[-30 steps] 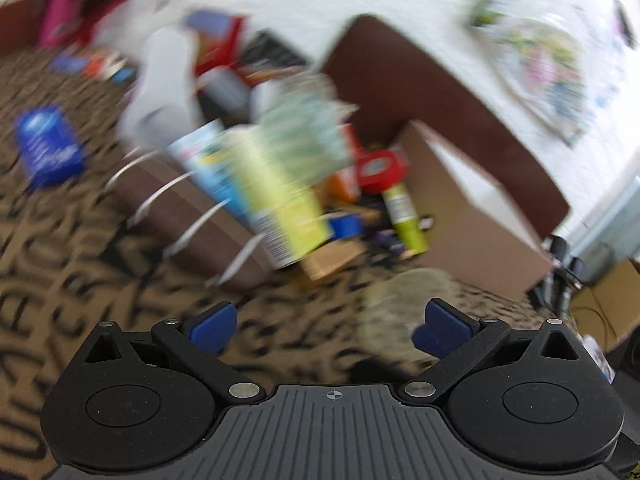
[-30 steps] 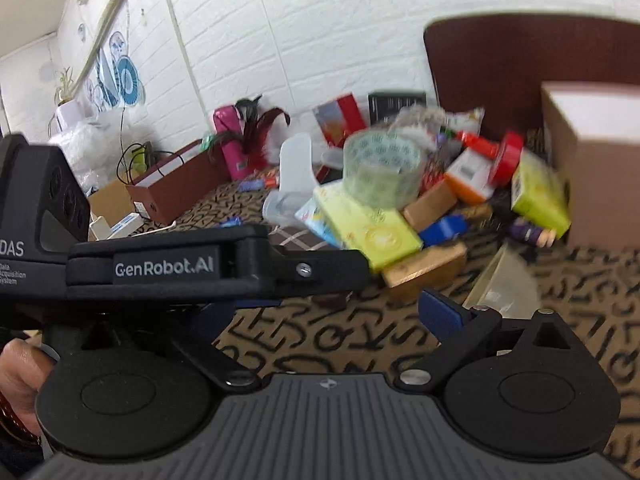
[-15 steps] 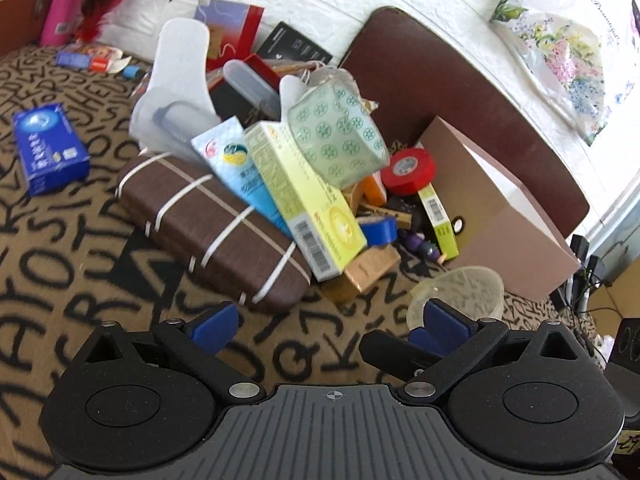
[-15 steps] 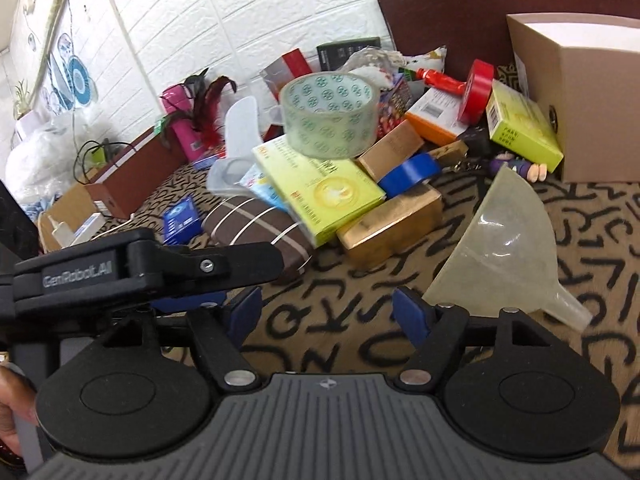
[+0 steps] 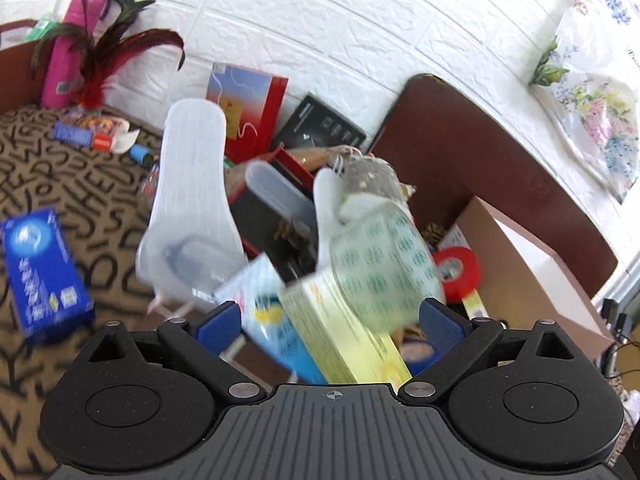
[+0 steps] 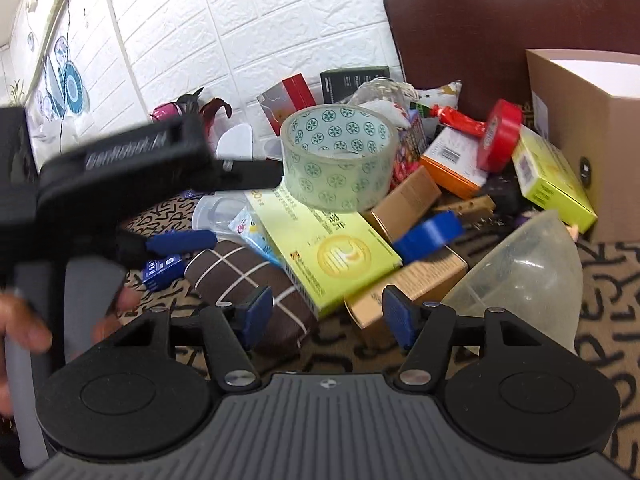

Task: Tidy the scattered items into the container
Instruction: 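Move the left tool back toward the yellow medicine box, then close the left gripper on the yellow medicine box and lift it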

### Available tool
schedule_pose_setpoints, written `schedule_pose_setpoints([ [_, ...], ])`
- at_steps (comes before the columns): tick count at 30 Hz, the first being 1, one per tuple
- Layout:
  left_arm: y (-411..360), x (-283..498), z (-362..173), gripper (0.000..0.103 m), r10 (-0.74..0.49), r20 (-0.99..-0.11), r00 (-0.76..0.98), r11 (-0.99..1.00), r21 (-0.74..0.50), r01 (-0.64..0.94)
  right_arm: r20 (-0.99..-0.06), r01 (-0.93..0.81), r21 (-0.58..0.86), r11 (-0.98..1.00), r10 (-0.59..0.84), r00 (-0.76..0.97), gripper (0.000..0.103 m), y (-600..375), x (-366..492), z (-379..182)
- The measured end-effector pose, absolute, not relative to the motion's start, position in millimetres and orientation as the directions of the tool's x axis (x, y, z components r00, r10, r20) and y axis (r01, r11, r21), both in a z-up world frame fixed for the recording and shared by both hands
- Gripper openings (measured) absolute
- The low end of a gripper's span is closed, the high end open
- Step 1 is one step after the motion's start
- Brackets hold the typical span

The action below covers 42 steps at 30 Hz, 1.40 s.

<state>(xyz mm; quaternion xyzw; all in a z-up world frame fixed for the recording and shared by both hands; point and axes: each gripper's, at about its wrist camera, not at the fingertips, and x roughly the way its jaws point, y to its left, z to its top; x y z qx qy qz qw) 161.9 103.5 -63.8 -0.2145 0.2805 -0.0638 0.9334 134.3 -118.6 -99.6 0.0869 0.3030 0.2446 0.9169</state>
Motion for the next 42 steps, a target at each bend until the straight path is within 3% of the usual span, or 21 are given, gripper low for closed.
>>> schedule_pose_setpoints([
  [11, 93.5, 203.0, -72.0, 0.098, -0.266, -0.517, 0.814, 0.931, -0.357, 0.077, -0.526, -0.417, 0.218, 0.883, 0.466, 0.711, 0.066, -96.8, 166.2, -102.4],
  [13, 91.7, 200.7, -71.4, 0.087, -0.245, -0.53, 0.812, 0.94, -0.334, 0.066, -0.538, -0.416, 0.237, 0.878, 0.475, 0.696, 0.065, -92.8, 173.0, -108.1],
  [19, 97.7, 175.1, -68.8, 0.077, -0.25, -0.554, 0.794, 0.937, -0.346, 0.053, -0.54, -0.398, 0.315, 0.862, 0.508, 0.671, 0.058, -102.3, 164.5, -107.5],
  [26, 87.6, 104.9, -59.5, 0.077, -0.29, -0.545, 0.786, 0.926, -0.368, 0.087, -0.522, -0.473, 0.237, 0.848, 0.522, 0.674, 0.057, -117.9, 112.0, -87.3],
  [32, 73.5, 50.0, -82.7, 0.083, -0.363, -0.615, 0.7, 0.904, -0.414, 0.105, -0.567, -0.526, 0.218, 0.822, 0.545, 0.618, 0.057, -142.0, 52.7, -89.5],
  [35, 68.2, 37.9, -102.8, 0.088, -0.441, -0.647, 0.622, 0.866, -0.49, 0.105, -0.595, -0.524, 0.213, 0.824, 0.535, 0.6, 0.06, -152.8, 27.8, -97.1],
  [42, 67.3, 34.1, -105.3, 0.091, -0.427, -0.651, 0.628, 0.871, -0.482, 0.093, -0.626, -0.49, 0.187, 0.851, 0.488, 0.608, 0.063, -166.2, 9.5, -107.9],
])
